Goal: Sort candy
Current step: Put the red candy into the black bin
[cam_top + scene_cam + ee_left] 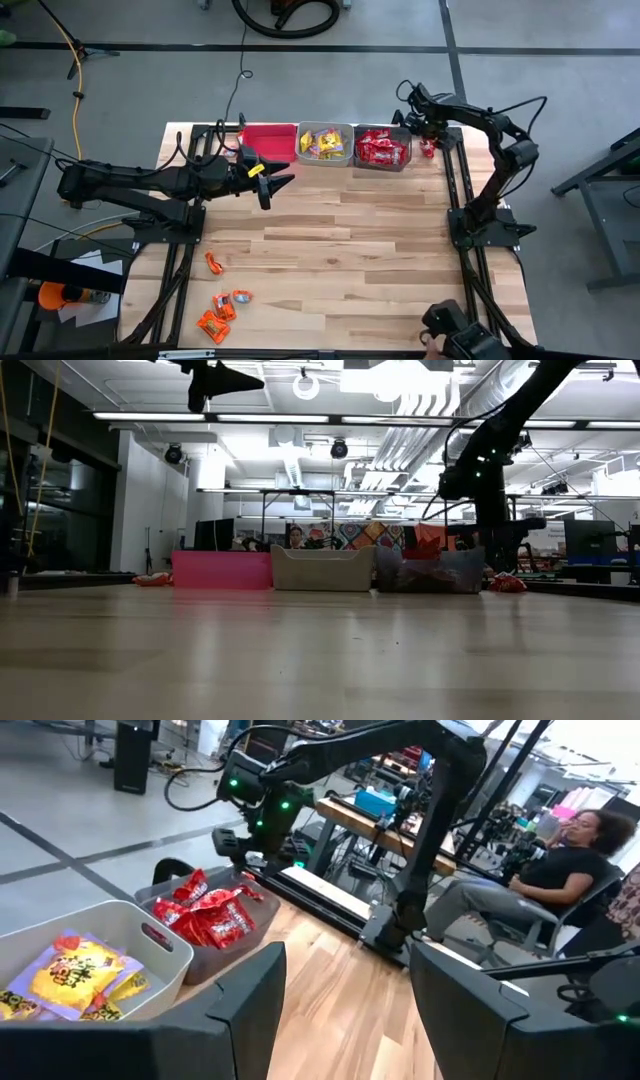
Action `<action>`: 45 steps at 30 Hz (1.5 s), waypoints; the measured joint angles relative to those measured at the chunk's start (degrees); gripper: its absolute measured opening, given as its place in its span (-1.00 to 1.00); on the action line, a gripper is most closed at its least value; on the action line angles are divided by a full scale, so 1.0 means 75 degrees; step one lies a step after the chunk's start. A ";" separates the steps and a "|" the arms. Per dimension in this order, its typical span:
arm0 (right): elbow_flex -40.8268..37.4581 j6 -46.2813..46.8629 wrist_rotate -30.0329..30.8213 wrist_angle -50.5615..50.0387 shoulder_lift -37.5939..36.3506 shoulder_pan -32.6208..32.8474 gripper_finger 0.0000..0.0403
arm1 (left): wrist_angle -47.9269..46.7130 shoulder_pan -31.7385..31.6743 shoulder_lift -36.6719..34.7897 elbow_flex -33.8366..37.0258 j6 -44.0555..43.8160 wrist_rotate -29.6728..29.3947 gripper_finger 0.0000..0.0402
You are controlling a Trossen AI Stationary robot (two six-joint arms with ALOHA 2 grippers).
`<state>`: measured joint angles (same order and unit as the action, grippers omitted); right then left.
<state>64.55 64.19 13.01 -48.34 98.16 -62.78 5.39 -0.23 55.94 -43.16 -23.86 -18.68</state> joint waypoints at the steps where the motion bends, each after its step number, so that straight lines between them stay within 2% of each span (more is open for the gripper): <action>1: 0.0000 0.0351 0.0061 -0.0061 -0.0005 0.0000 0.34 | 0.0000 -0.0024 0.0000 0.0000 0.0000 0.0001 0.01; 4: 0.0000 0.0853 0.0123 -0.0382 -0.0015 -0.0011 0.28 | 0.0000 -0.0087 0.0000 0.0000 0.0000 -0.0001 0.01; 14: -0.0551 0.0871 0.0070 0.0041 -0.0019 0.0093 0.10 | 0.0000 -0.0356 0.0000 0.0000 0.0000 0.0000 0.01; 21: -0.0574 0.1375 0.0474 0.0250 -0.0010 0.0157 0.04 | 0.0000 -0.0423 0.0000 0.0000 -0.0002 0.0003 0.01; 30: -0.0574 0.0841 0.0654 -0.0066 0.0277 0.0384 -0.20 | 0.0000 -0.0420 0.0000 0.0000 0.0000 0.0003 0.01; 38: -0.0574 0.0861 0.1000 -0.0090 0.0386 0.0515 -0.37 | 0.0000 -0.0420 0.0000 0.0000 0.0000 0.0003 0.01; 41: -0.0574 0.0838 0.1001 -0.0093 0.0386 0.0513 -0.53 | 0.0000 -0.0420 0.0000 0.0000 -0.0008 0.0003 0.01; 45: -0.0574 0.0651 0.1003 -0.0117 0.0368 0.0529 -0.90 | 0.0000 -0.0420 0.0000 0.0000 -0.0014 0.0003 0.01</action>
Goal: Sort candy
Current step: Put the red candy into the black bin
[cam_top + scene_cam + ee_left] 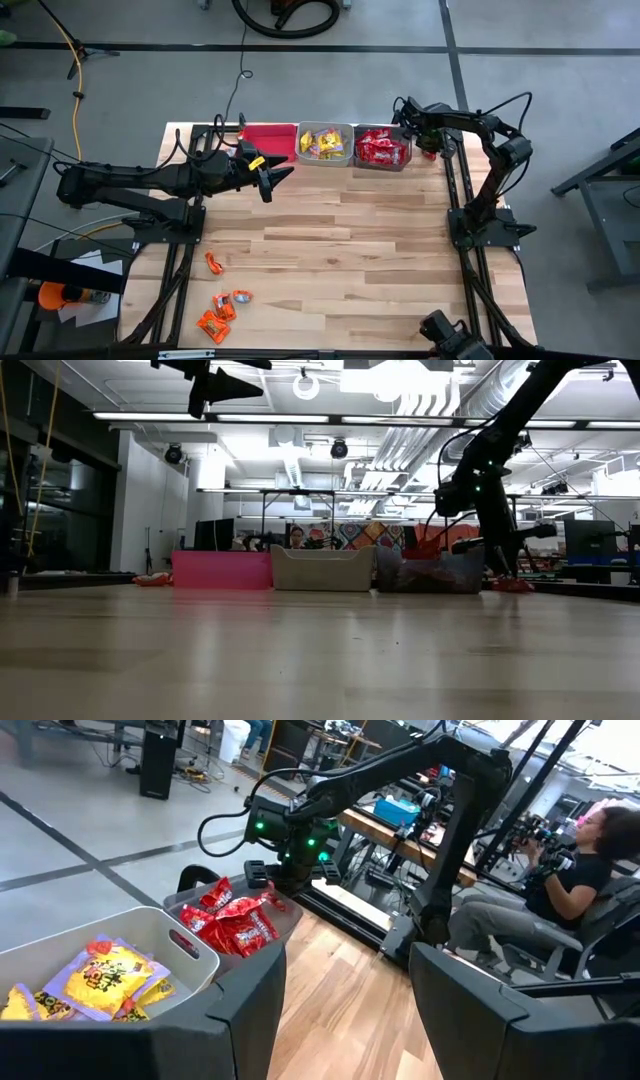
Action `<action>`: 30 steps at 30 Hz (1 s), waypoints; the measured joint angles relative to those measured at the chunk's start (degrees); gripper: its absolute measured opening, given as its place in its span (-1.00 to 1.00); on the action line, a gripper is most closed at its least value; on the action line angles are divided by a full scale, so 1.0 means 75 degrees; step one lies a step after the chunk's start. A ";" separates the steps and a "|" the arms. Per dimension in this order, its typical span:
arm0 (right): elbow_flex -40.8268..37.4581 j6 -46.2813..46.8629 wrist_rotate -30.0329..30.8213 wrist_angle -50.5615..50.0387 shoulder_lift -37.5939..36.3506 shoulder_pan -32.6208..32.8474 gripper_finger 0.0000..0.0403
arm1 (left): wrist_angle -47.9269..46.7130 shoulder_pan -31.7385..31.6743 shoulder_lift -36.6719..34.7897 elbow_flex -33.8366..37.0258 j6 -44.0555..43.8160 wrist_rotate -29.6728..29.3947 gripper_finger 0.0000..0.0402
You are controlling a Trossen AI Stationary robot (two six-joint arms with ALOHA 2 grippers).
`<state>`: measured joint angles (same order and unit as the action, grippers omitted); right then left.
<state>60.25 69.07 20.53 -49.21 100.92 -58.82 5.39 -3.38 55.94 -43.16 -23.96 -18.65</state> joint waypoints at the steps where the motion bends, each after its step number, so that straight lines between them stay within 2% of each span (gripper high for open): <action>1: 0.0000 -0.0076 0.0025 -0.0020 -0.0027 0.0016 -0.95 | 0.0002 0.0000 0.0000 0.0000 -0.0001 0.0000 0.01; 5: 0.0000 -0.0137 0.0090 0.0024 -0.0234 0.0056 -0.92 | 0.0003 0.0000 0.0000 0.0000 0.0002 0.0000 0.01; 9: 0.0000 -0.0159 0.0214 0.0170 -0.0605 0.0057 -0.99 | 0.0003 0.0000 0.0000 0.0000 -0.0003 0.0042 0.01; 19: 0.0000 -0.0557 0.0341 0.0583 -0.2251 0.0058 -1.00 | 0.0003 0.0000 0.0000 0.0000 0.0002 0.0276 0.01; 24: 0.0000 -0.1997 0.0316 0.0703 -0.3395 0.0533 -1.00 | 0.0003 0.0000 -0.0002 0.0000 0.0040 0.1093 0.01; 30: 0.0000 -0.4587 0.0046 0.1116 -0.4987 0.2007 -1.00 | 0.0000 0.0003 -0.0003 0.0000 0.0214 0.1663 0.01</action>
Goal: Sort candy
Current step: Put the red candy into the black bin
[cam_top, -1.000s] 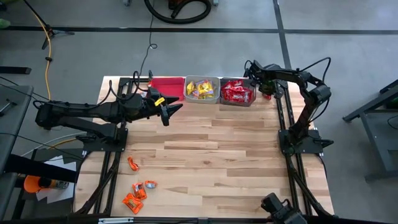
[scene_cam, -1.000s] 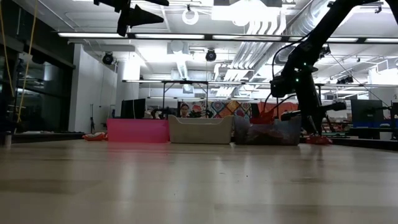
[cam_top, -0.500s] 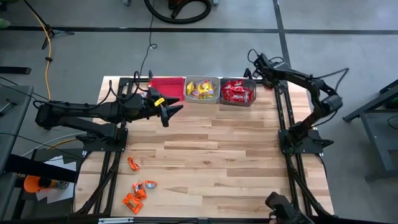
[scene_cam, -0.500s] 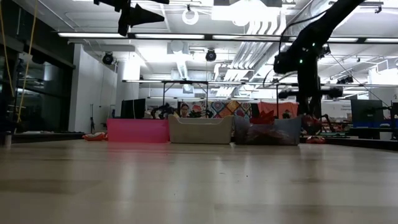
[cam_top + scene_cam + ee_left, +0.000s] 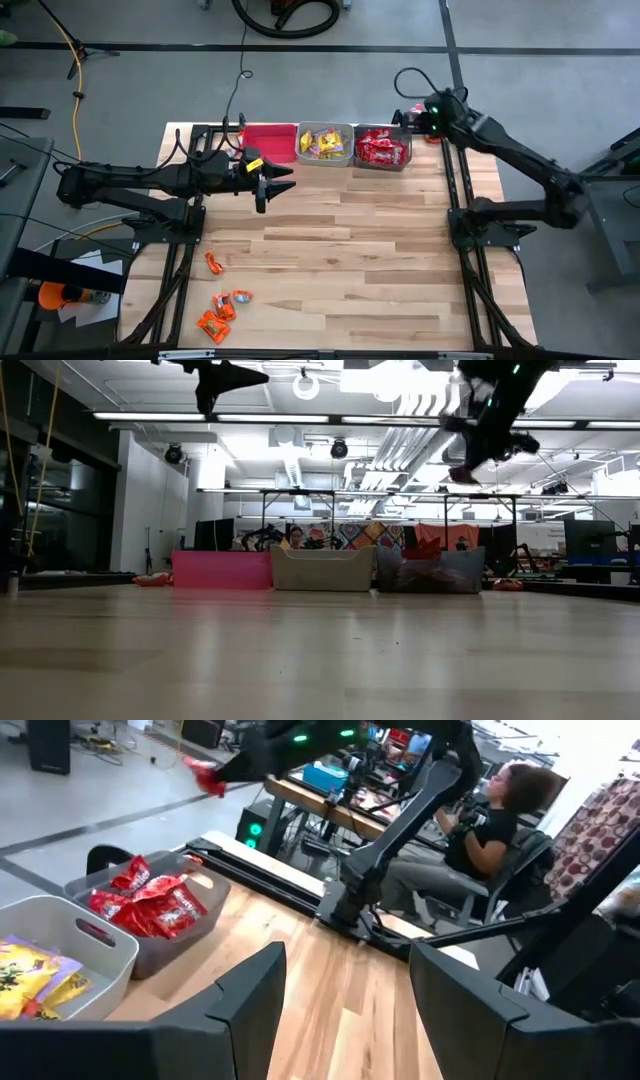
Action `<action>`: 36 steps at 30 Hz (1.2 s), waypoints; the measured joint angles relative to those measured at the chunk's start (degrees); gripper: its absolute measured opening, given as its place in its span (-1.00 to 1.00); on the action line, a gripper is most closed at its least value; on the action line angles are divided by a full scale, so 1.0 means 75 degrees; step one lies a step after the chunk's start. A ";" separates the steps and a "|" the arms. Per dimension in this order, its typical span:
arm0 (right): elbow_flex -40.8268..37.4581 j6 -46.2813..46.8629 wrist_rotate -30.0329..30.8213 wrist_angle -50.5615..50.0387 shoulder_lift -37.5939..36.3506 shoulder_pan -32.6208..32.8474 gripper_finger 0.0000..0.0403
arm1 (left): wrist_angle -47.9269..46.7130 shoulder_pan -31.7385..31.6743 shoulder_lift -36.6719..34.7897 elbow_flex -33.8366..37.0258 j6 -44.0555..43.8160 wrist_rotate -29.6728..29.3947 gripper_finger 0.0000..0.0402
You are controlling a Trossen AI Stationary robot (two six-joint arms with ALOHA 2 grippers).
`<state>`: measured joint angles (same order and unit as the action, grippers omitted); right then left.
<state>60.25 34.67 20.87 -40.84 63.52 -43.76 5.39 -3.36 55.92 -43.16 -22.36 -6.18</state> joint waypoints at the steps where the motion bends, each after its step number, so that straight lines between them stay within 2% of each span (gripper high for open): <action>1: 0.0000 -0.0271 -0.0078 0.0042 -0.0237 0.0243 -1.00 | 0.0000 0.0000 0.0000 0.0000 0.0018 -0.0002 0.01; 10: 0.0000 -0.1847 -0.1652 0.0272 -0.1876 0.1802 -1.00 | 0.0083 -0.0002 0.0000 0.0000 0.0339 0.0006 0.01; 18: -0.0147 -0.2644 -0.2147 0.0408 -0.2466 0.2616 -1.00 | 0.0308 -0.0002 0.0000 0.0000 0.0199 -0.0432 0.01; 22: -0.0675 -0.2946 -0.2531 0.0938 -0.2639 0.2784 -1.00 | 0.0306 -0.0003 0.0000 0.0000 0.0042 -0.0535 0.01; 29: -0.2015 -0.2701 -0.4217 0.2834 -0.2821 0.2806 -1.00 | 0.0303 0.0000 0.0000 0.0000 -0.0002 -0.0664 0.01; 36: -0.2898 -0.2215 -0.4602 0.4116 -0.2843 0.2803 -1.00 | 0.0299 -0.0001 0.0000 0.0000 -0.0013 -0.0800 0.01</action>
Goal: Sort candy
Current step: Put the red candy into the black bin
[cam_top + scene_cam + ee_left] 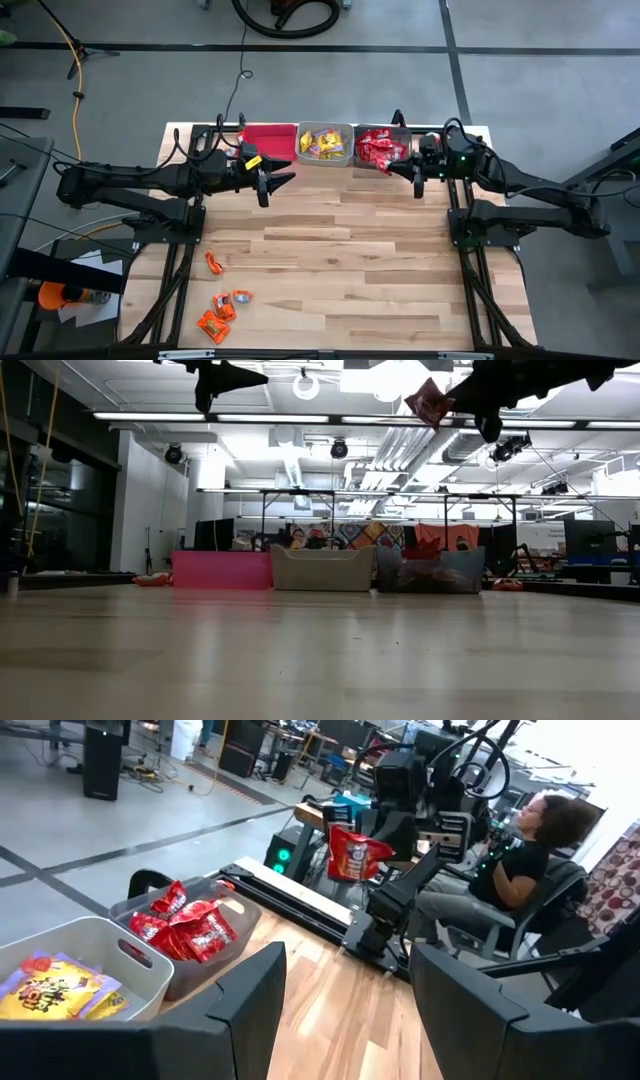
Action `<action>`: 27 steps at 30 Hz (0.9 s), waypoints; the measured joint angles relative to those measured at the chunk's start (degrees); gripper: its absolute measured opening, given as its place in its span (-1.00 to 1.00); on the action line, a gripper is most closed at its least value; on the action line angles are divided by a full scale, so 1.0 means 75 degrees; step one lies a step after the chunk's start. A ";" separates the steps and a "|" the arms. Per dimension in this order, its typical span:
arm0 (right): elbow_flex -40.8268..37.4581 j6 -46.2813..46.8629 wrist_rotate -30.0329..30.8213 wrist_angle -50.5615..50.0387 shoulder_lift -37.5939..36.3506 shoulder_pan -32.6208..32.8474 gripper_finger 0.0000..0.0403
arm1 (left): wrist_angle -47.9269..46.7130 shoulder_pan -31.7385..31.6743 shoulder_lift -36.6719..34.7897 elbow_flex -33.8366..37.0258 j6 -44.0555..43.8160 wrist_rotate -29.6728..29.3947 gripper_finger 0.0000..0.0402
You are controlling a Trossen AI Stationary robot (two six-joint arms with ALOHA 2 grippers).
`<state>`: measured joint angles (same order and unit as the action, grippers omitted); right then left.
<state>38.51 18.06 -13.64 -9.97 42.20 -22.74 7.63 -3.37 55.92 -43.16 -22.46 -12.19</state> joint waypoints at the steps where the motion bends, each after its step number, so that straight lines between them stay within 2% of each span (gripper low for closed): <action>1: -0.0001 -0.0009 -0.0001 -0.0003 0.0000 0.0000 -1.00 | 0.0001 -0.0001 0.0000 0.0000 0.0000 0.0000 0.01; 5: -0.0001 0.0021 0.0041 0.0301 0.0008 -0.0017 -1.00 | 0.0001 -0.0001 0.0000 0.0000 0.0003 0.0000 0.01; 6: -0.0001 0.0234 0.0263 0.0428 0.0023 -0.0020 -1.00 | -0.0001 -0.0001 0.0000 0.0000 0.0003 0.0000 0.01; 8: 0.0127 0.0928 0.1219 0.0482 0.0201 -0.0133 -1.00 | -0.0001 -0.0001 0.0000 0.0000 0.0003 -0.0037 0.01; 10: 0.0444 0.1346 0.2092 0.0060 0.0526 -0.0428 -1.00 | -0.0001 0.0001 0.0000 0.0000 0.0003 -0.0091 0.01; 17: 0.1408 0.1676 0.3381 -0.1899 0.2316 -0.1626 -1.00 | -0.0001 0.0001 0.0000 0.0000 -0.0003 -0.0154 0.01; 22: 0.1456 0.1943 0.3201 -0.2376 0.3478 -0.2425 -0.95 | -0.0004 -0.0001 0.0000 0.0000 0.0000 -0.0149 0.01; 25: 0.1456 0.1901 0.2672 -0.2262 0.3933 -0.2681 -0.80 | -0.0004 -0.0001 0.0000 0.0000 0.0003 -0.0149 0.01; 27: 0.1456 0.1866 0.2612 -0.2233 0.4081 -0.2719 -0.63 | -0.0004 0.0000 0.0000 0.0000 0.0003 -0.0146 0.01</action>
<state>49.43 32.05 5.95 -26.72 72.81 -43.13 7.60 -3.36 55.92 -43.16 -22.44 -13.28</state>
